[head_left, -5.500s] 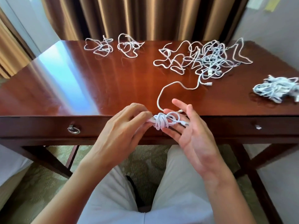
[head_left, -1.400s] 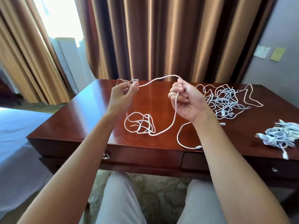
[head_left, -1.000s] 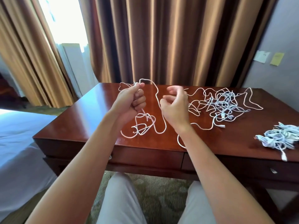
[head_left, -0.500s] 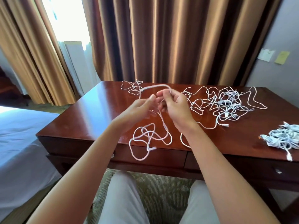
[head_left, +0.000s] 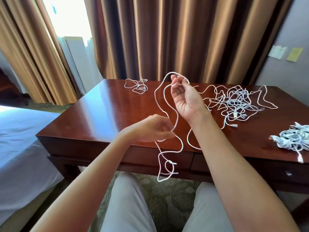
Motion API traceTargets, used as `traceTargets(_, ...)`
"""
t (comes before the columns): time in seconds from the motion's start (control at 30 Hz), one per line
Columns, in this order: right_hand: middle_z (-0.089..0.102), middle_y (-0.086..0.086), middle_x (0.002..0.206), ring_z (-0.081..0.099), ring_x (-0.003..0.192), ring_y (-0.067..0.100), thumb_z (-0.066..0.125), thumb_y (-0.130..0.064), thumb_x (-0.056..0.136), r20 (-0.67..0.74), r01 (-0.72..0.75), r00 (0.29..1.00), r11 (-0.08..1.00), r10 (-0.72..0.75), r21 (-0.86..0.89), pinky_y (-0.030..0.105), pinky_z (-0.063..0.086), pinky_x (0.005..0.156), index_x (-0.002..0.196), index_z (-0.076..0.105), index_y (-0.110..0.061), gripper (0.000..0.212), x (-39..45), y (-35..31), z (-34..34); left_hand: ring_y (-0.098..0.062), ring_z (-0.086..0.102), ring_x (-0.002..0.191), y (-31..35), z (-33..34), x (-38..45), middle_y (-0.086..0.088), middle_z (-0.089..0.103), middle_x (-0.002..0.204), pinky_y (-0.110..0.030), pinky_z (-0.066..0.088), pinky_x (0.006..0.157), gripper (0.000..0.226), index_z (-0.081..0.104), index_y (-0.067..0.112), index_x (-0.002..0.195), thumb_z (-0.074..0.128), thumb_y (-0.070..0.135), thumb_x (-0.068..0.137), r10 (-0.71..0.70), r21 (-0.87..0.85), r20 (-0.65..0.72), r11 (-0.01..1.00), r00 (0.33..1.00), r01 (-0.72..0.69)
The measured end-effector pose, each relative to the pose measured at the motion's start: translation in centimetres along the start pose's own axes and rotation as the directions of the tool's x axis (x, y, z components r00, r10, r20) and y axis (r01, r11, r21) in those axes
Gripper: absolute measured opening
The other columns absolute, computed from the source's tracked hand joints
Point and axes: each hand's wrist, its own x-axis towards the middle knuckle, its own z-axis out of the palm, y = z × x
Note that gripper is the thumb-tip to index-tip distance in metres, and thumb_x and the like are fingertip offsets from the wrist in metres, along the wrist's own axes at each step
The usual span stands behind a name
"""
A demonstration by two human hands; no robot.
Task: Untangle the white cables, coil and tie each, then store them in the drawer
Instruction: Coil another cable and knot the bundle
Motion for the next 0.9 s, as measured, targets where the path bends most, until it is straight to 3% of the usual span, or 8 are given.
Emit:
traceTargets(0.17,0.067,0.023,0.103,0.072,0.079,0.021,0.053,-0.005,0.103,0.003,-0.028,0.999,0.921,0.032,-0.388,0.025,0.062,0.077,0.096,0.062,0.003,0.015,0.0,-0.7,-0.6,-0.01,0.039,0.04,-0.5,0.3,0.2,-0.001,0.046,0.052,-0.02,0.033,0.042,0.033,0.059,0.009,0.074,0.046,0.011,0.104,-0.116,-0.248,-0.206,0.967,0.972,0.063)
traceTargets(0.27,0.065,0.013,0.101,0.071,0.08,0.017,0.06,-0.011,0.101,0.002,-0.022,0.999,0.494,0.047,-0.869,0.024,0.061,0.076,0.112,0.061,0.006,0.02,-0.9,0.2,-1.7,-0.005,0.031,0.033,-0.5,-0.2,1.0,0.011,0.04,0.042,-0.017,0.024,0.033,0.034,0.053,0.011,0.077,0.039,0.013,0.107,-0.251,-0.449,-0.376,0.891,0.892,0.061)
traceTargets(0.37,0.069,0.005,0.087,0.067,0.071,0.011,0.065,-0.019,0.098,0.123,0.134,0.99,0.173,-0.073,-0.976,0.021,0.058,0.066,0.11,0.067,-0.006,0.017,-2.1,0.9,-2.8,-0.004,0.026,0.033,-0.4,-1.0,1.4,0.009,0.036,0.045,-0.013,0.021,0.034,0.029,0.05,0.012,0.089,0.032,0.022,0.11,-0.35,-0.628,-0.399,0.778,0.848,0.026)
traceTargets(0.47,0.07,0.006,0.08,0.064,0.068,0.011,0.07,-0.033,0.094,0.149,0.164,0.969,-0.062,0.198,-0.985,0.02,0.053,0.061,0.104,0.07,-0.01,0.024,-3.6,1.0,-3.9,-0.003,0.021,0.034,-0.2,-2.2,1.5,0.007,0.029,0.047,-0.013,0.018,0.033,0.027,0.048,0.014,0.092,0.032,0.026,0.11,-0.414,-0.85,-0.312,0.523,0.855,-0.057)
traceTargets(0.6,0.071,0.001,0.098,0.058,0.075,0.004,0.071,-0.04,0.093,0.117,0.314,0.878,-0.376,0.464,-0.872,0.024,0.052,0.076,0.11,0.075,-0.022,0.025,-4.3,2.7,-5.9,-0.005,0.022,0.027,0.0,-4.0,2.1,0.005,0.027,0.042,-0.017,0.015,0.026,0.035,0.043,0.012,0.078,0.029,0.018,0.109,-0.456,-0.99,-0.074,-0.076,0.887,-0.122)
traceTargets(0.67,0.073,0.005,0.088,0.056,0.069,0.005,0.065,-0.033,0.098,0.162,0.335,0.867,-0.31,0.472,-0.89,0.025,0.05,0.072,0.098,0.078,-0.017,0.021,-4.3,3.4,-6.4,-0.009,0.026,0.027,0.0,-4.4,2.5,0.001,0.03,0.043,-0.017,0.019,0.027,0.04,0.041,0.01,0.073,0.028,0.017,0.11,-0.439,-0.925,-0.014,-0.336,0.898,-0.179)
traceTargets(0.73,0.072,0.008,0.077,0.056,0.062,0.008,0.058,-0.026,0.103,0.207,0.296,0.854,-0.119,0.477,-0.948,0.021,0.048,0.061,0.091,0.075,-0.004,0.029,-4.2,3.5,-6.5,-0.013,0.041,0.036,-0.1,-4.3,2.5,-0.007,0.043,0.056,-0.018,0.038,0.035,0.043,0.045,0.005,0.079,0.027,0.027,0.111,-0.45,-0.917,-0.034,-0.342,0.892,-0.208)
traceTargets(0.9,0.07,0.013,0.077,0.063,0.062,0.013,0.044,-0.019,0.108,0.235,0.049,0.92,0.502,0.314,-0.864,0.017,0.053,0.059,0.091,0.062,0.0,0.031,-4.1,2.9,-5.5,-0.02,0.058,0.065,-1.2,-1.6,0.7,-0.006,0.061,0.067,-0.036,0.049,0.073,0.041,0.066,0.008,0.09,0.038,0.034,0.106,-0.41,-0.903,0.064,0.364,0.91,0.228)
